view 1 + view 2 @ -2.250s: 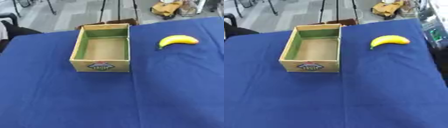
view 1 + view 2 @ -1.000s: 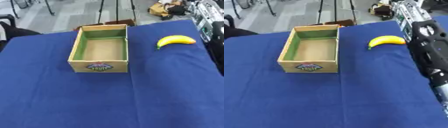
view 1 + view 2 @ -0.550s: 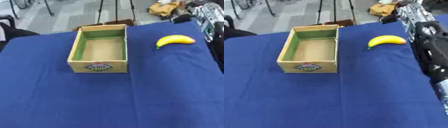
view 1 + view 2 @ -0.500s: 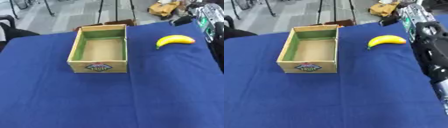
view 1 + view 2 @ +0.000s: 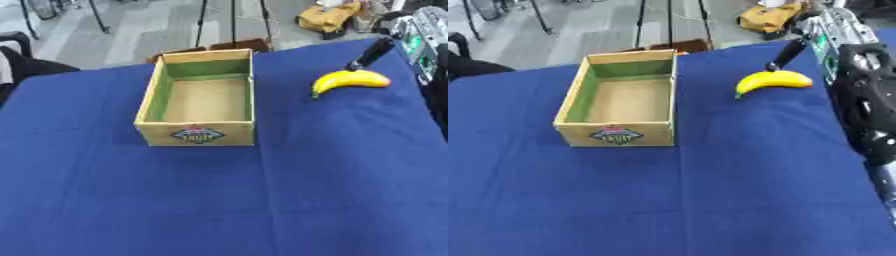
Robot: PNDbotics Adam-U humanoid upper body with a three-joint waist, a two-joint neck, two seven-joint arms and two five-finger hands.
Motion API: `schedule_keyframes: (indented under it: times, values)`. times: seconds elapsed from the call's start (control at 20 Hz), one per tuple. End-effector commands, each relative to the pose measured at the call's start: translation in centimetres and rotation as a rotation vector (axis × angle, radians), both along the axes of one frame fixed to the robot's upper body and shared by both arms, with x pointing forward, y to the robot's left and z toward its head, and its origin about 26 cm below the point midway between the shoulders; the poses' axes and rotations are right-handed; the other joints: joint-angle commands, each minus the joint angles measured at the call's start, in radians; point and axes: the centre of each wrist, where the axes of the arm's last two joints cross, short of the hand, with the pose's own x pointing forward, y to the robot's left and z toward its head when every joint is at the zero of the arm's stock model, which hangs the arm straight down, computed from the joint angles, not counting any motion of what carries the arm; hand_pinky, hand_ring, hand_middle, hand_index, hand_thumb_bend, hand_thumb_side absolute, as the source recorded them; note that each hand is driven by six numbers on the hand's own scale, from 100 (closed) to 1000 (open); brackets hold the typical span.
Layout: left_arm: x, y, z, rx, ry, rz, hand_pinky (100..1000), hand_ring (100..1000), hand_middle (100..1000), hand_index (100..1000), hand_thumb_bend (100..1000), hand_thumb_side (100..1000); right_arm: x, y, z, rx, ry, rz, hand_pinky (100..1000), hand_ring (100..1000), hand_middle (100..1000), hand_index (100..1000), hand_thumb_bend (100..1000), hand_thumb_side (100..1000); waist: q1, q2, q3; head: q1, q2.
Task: Pick up objects on the table and place them in the box.
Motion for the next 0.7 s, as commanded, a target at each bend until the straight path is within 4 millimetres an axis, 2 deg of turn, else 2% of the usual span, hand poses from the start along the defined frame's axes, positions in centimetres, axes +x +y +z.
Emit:
schedule_keyframes:
  times: [0.05, 0.15, 0.2, 0.3, 0.45, 0.55, 0.6, 0.65, 0.7]
  values:
    - [-0.22, 0.07, 0.74, 0.023, -0.021, -0.005, 340, 736, 749, 724, 100, 919, -0.36, -0.89, 1.84, 0.020, -0.048, -0.003, 845, 1000, 957, 1000, 352, 399, -0.002, -0.013, 0.000, -0.002, -0.010]
    - [-0.22, 0.07, 0.72, 0.023, -0.020, -0.005, 339, 736, 749, 724, 100, 919, -0.32, -1.03, 1.66, 0.036, -0.040, -0.002, 850, 1000, 959, 1000, 311, 400, -0.001, -0.012, 0.000, -0.002, -0.009]
    - [-0.22, 0.07, 0.71, 0.022, -0.020, -0.005, 339, 736, 749, 724, 100, 918, -0.32, -1.07, 1.57, 0.042, -0.037, -0.001, 853, 1000, 951, 1000, 168, 422, 0.000, -0.011, -0.001, -0.002, -0.009]
    - [-0.23, 0.06, 0.70, 0.022, -0.019, -0.005, 339, 736, 749, 724, 100, 917, -0.31, -1.13, 1.43, 0.051, -0.038, 0.003, 848, 993, 941, 1000, 114, 428, 0.001, -0.011, -0.001, -0.001, -0.009]
    - [-0.23, 0.05, 0.67, 0.021, -0.018, -0.005, 338, 737, 749, 724, 100, 916, -0.28, -1.11, 1.20, 0.070, -0.038, 0.014, 837, 995, 930, 1000, 143, 405, 0.002, -0.010, -0.002, -0.002, -0.010]
    - [-0.23, 0.04, 0.66, 0.021, -0.018, -0.005, 338, 737, 750, 724, 100, 915, -0.26, -1.11, 1.05, 0.081, -0.029, 0.019, 832, 988, 907, 1000, 227, 387, 0.002, -0.010, -0.002, -0.002, -0.009]
    - [-0.23, 0.04, 0.66, 0.021, -0.018, -0.005, 337, 737, 750, 724, 100, 914, -0.27, -1.08, 1.08, 0.079, -0.031, 0.022, 816, 960, 884, 1000, 303, 385, 0.002, -0.009, -0.002, -0.002, -0.010]
    - [-0.23, 0.04, 0.66, 0.021, -0.018, -0.006, 337, 737, 750, 724, 100, 914, -0.29, -1.03, 1.14, 0.075, -0.039, 0.027, 791, 930, 870, 1000, 343, 389, 0.003, -0.009, -0.003, -0.002, -0.011]
    - [-0.23, 0.03, 0.66, 0.021, -0.018, -0.006, 337, 737, 750, 724, 100, 913, -0.33, -0.97, 1.26, 0.069, -0.055, 0.032, 720, 868, 844, 1000, 422, 419, 0.003, -0.009, -0.003, -0.003, -0.012]
